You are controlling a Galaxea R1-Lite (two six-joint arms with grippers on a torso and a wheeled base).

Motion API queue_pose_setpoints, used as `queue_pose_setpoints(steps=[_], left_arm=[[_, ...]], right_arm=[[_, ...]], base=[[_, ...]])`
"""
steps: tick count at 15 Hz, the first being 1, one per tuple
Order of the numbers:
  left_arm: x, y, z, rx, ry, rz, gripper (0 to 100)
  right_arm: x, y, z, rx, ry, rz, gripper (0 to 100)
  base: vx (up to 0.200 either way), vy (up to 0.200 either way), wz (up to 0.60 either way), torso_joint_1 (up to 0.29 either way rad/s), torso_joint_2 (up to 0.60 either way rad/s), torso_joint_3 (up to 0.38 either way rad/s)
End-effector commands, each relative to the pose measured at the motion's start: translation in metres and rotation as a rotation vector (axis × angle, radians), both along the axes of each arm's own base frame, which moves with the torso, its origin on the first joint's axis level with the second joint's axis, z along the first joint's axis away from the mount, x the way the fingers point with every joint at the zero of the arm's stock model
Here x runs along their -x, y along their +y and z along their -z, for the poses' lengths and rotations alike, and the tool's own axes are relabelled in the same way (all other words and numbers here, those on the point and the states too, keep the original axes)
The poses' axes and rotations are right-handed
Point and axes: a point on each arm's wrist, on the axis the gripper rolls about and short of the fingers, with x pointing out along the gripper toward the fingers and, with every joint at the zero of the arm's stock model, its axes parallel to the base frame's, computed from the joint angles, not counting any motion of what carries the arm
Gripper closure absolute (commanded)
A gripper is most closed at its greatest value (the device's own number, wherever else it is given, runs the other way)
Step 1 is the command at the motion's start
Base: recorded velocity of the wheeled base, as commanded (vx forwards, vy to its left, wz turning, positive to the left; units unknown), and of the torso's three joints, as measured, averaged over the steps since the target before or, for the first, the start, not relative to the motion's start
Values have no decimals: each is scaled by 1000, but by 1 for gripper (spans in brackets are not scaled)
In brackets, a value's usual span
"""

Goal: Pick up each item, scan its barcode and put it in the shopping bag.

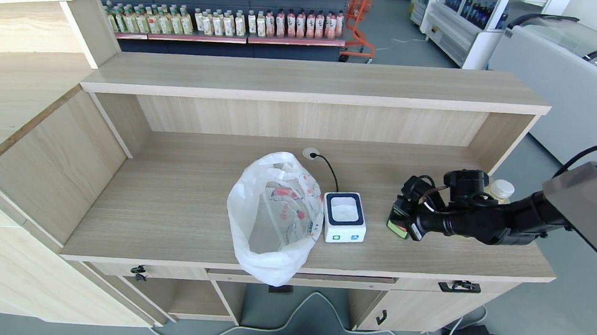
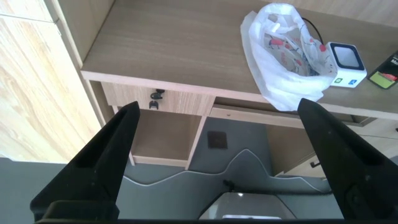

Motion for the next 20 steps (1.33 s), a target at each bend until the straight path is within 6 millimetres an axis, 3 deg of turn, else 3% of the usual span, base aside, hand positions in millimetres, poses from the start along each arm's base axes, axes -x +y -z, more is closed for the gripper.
queue_pose_setpoints(steps=[1, 3, 6, 7, 8, 11, 14, 15, 17, 20], left_arm=[[0, 0, 0, 0, 0, 0, 0], [0, 0, 0, 0, 0, 0, 0], [0, 0, 0, 0, 0, 0, 0], [0, 0, 0, 0, 0, 0, 0], [0, 0, 0, 0, 0, 0, 0], [0, 0, 0, 0, 0, 0, 0], [0, 0, 0, 0, 0, 0, 0], [0, 0, 0, 0, 0, 0, 0], [0, 0, 0, 0, 0, 0, 0], [0, 0, 0, 0, 0, 0, 0]], right_arm=[[1, 1, 5, 6, 14, -10, 100], [2, -2, 0, 6, 1, -7, 100], [11, -16, -40, 1, -86, 25, 100], [25, -26, -62, -9, -114, 48, 100], [56, -42, -95, -40, -149, 71, 100], [128, -58, -150, -48, -279, 45, 100], [161, -58, -193, 251, -644, -129, 100], [174, -56, -196, 328, -760, -207, 100], [205, -44, -180, 417, -889, -416, 100], [232, -21, -168, 597, -1140, -715, 100]], base=[[0, 0, 0, 0, 0, 0], [0, 0, 0, 0, 0, 0], [0, 0, 0, 0, 0, 0], [0, 0, 0, 0, 0, 0], [0, 0, 0, 0, 0, 0], [0, 0, 0, 0, 0, 0], [0, 0, 0, 0, 0, 0], [0, 0, 0, 0, 0, 0], [0, 0, 0, 0, 0, 0], [0, 0, 0, 0, 0, 0]])
